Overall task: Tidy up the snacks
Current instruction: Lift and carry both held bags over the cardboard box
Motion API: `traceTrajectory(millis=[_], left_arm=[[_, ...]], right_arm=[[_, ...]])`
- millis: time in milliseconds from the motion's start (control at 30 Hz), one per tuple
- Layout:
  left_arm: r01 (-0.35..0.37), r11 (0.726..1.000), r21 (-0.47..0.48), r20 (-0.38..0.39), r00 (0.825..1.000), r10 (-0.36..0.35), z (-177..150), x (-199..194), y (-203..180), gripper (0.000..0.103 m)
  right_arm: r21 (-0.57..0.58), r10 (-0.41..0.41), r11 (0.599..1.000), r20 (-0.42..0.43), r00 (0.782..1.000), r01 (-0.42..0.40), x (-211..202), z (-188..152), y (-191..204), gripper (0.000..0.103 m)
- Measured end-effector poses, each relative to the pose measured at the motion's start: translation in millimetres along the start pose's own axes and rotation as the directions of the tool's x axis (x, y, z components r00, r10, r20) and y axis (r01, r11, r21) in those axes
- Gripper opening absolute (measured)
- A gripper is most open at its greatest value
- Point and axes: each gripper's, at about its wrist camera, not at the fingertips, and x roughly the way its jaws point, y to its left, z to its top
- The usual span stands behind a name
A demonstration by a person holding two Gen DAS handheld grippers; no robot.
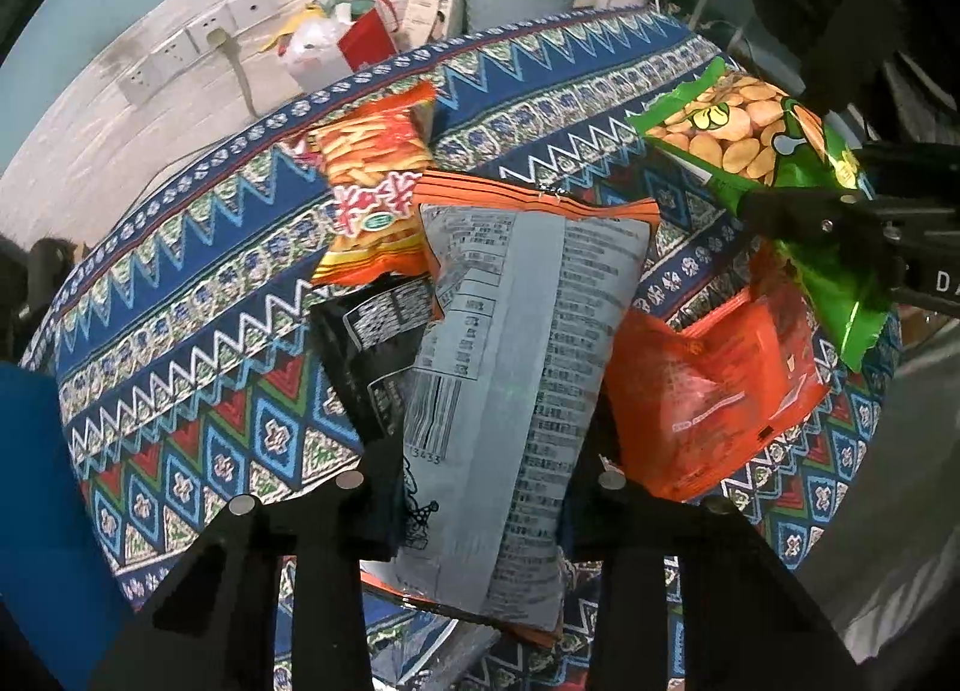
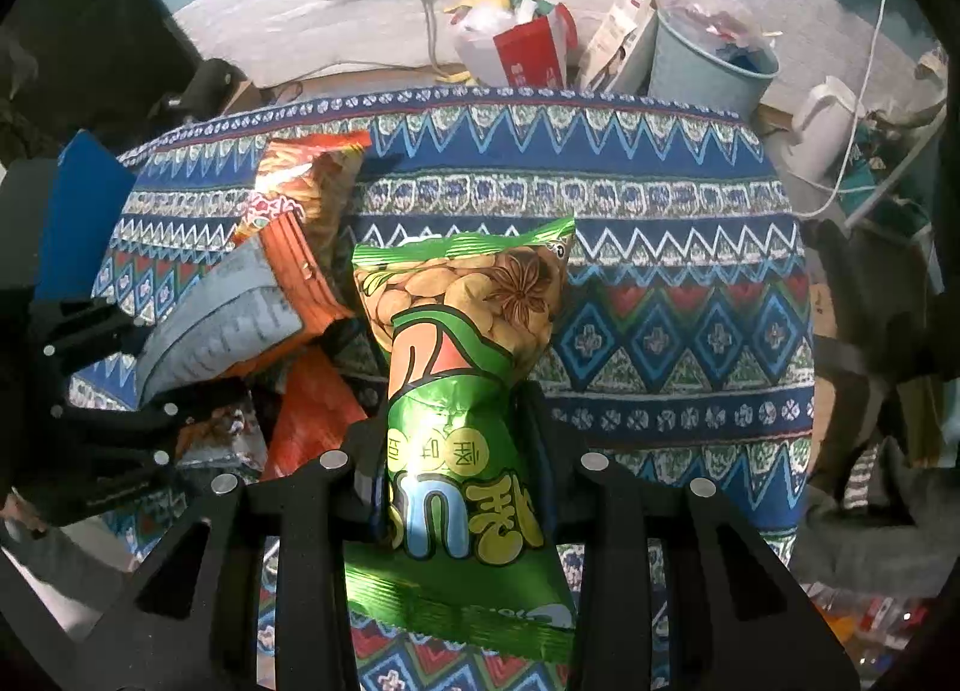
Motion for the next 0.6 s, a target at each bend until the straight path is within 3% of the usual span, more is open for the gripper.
traceTrajectory(millis=[600], left_arm=[[-0.026,0.996,-0.090,0.152,0.988,0.039,-17,-71,32,0.035]], right_arm=[[-0.061,0.014,0.998,0.106,0.994,-0.008,-27,26,39,0.034]])
